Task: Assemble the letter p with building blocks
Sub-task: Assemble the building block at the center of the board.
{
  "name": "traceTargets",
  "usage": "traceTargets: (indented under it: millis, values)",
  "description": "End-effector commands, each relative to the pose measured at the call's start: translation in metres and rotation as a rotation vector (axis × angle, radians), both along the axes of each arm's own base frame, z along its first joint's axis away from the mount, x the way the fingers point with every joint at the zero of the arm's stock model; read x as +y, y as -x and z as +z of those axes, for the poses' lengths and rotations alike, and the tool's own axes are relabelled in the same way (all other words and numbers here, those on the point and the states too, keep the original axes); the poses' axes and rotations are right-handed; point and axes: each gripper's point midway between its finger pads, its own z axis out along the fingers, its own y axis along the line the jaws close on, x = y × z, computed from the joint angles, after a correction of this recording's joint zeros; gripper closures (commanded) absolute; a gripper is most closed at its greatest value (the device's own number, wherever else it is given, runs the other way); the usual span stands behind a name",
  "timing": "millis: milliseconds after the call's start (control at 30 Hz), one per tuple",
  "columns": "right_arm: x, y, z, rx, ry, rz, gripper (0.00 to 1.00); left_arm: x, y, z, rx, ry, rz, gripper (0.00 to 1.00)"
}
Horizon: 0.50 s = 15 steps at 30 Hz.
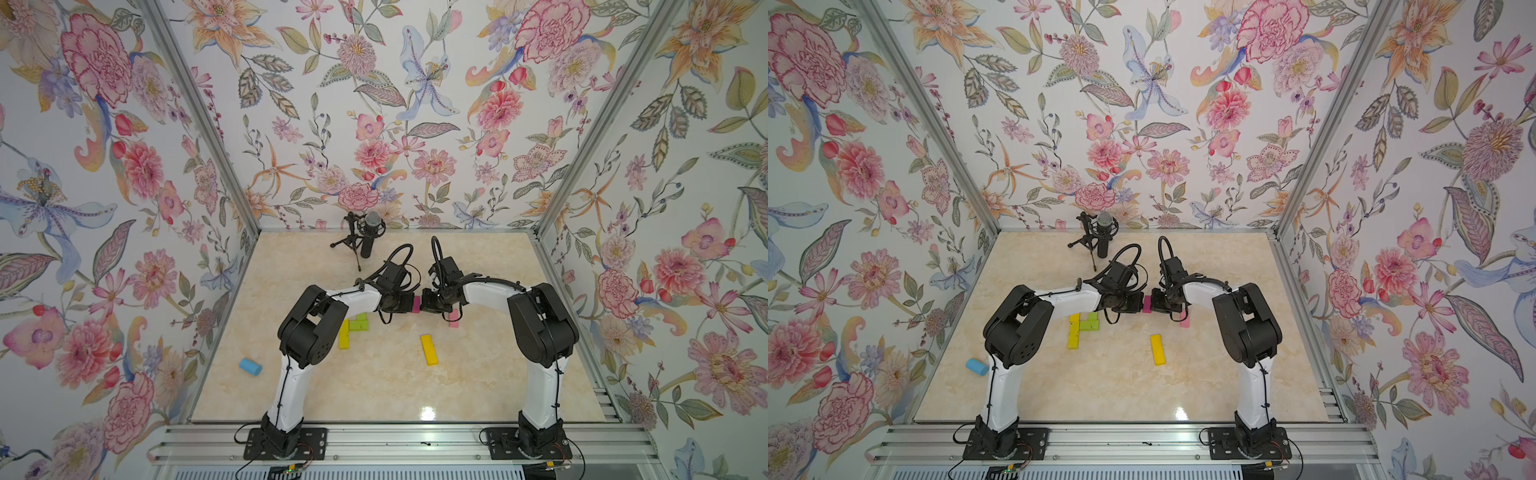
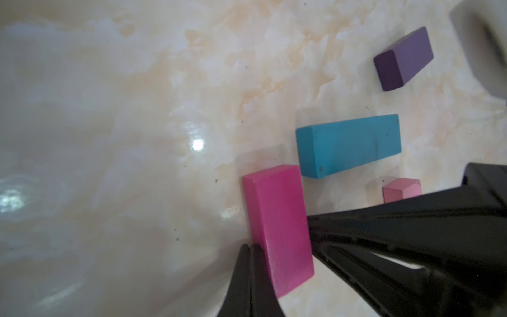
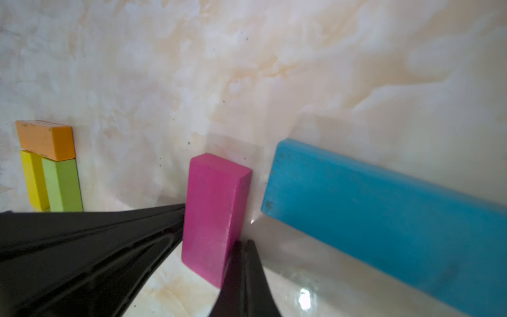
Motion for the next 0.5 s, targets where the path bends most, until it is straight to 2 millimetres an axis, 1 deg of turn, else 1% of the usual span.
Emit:
traceTargets:
  millis: [0,167,333,467]
  values:
    - [0.004,0.008,-0.013,0.031,0.001,0.004,1.00,-0.011,0.020,-0.013,0.039,-0.003,-0.031,1.00]
    - [0.001,0.017,-0.013,0.037,0.008,0.005,1.00,-0.018,0.033,-0.011,0.043,0.000,-0.052,1.00]
    - [-0.005,0.034,-0.017,0.056,0.024,0.003,1.00,-0.027,0.043,-0.008,0.039,-0.001,-0.079,1.00]
    - [-0.011,0.045,-0.020,0.067,0.030,-0.009,1.00,-0.030,0.047,-0.008,0.038,-0.004,-0.087,1.00]
